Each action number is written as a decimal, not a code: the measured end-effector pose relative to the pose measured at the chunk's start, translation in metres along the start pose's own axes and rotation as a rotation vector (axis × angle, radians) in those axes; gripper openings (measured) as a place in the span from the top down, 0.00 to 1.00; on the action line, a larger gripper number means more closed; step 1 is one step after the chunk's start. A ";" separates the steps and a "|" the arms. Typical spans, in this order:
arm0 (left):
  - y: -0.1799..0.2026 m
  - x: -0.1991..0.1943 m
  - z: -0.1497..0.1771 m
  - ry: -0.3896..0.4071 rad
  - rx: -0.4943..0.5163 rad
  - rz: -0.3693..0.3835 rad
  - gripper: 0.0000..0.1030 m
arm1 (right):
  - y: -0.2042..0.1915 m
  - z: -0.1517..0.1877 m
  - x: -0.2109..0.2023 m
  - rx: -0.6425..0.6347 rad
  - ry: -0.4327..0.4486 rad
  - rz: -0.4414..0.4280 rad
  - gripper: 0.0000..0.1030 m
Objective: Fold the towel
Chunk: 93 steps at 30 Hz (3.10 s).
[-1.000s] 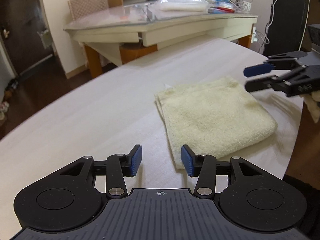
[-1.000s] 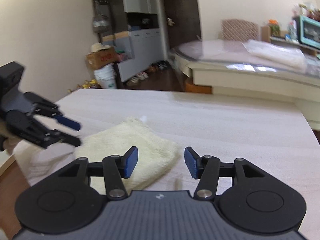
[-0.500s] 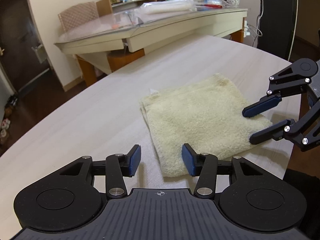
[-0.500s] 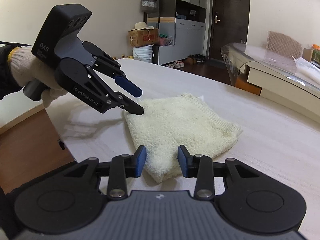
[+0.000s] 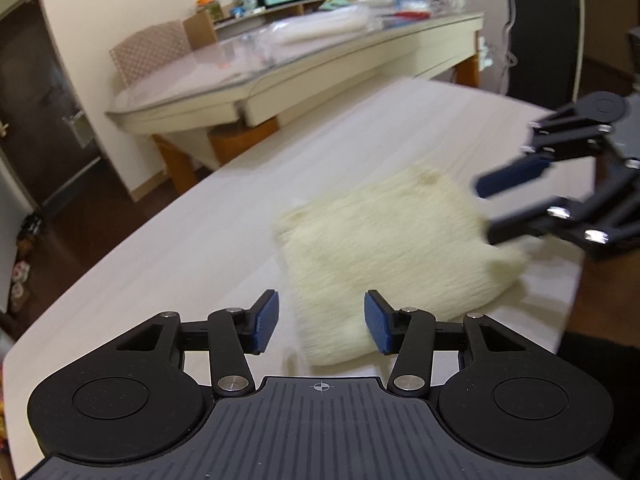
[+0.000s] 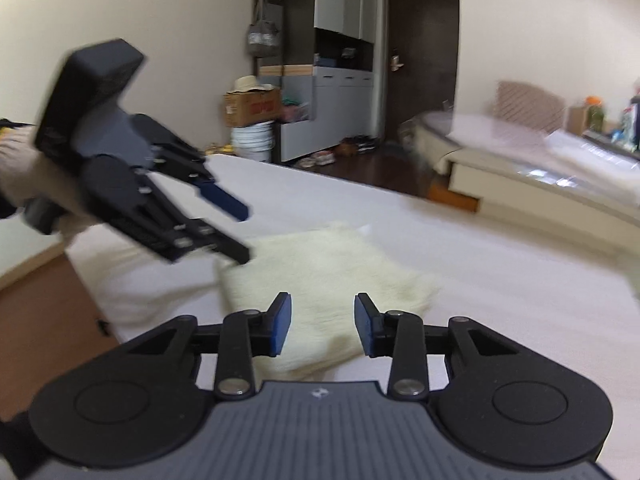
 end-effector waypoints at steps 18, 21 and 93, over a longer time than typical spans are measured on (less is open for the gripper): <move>0.028 0.006 -0.012 0.004 0.066 0.054 0.49 | 0.031 -0.010 0.017 -0.003 -0.009 -0.021 0.65; 0.040 0.010 -0.012 -0.009 0.094 0.059 0.49 | 0.042 -0.008 0.032 -0.004 -0.056 -0.030 0.66; 0.005 0.007 0.015 0.007 -0.413 -0.038 0.45 | 0.048 -0.038 0.031 -0.014 -0.080 0.040 0.54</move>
Point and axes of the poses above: each gripper's, at about its wrist camera, not at the fingertips, and x roughly the way its jaws point, y to its right, z to its underside, the point moved 3 cm from there along x, roughly the way its jaws point, and after that the axes turned 10 degrees about -y, right-handed, at the moved point
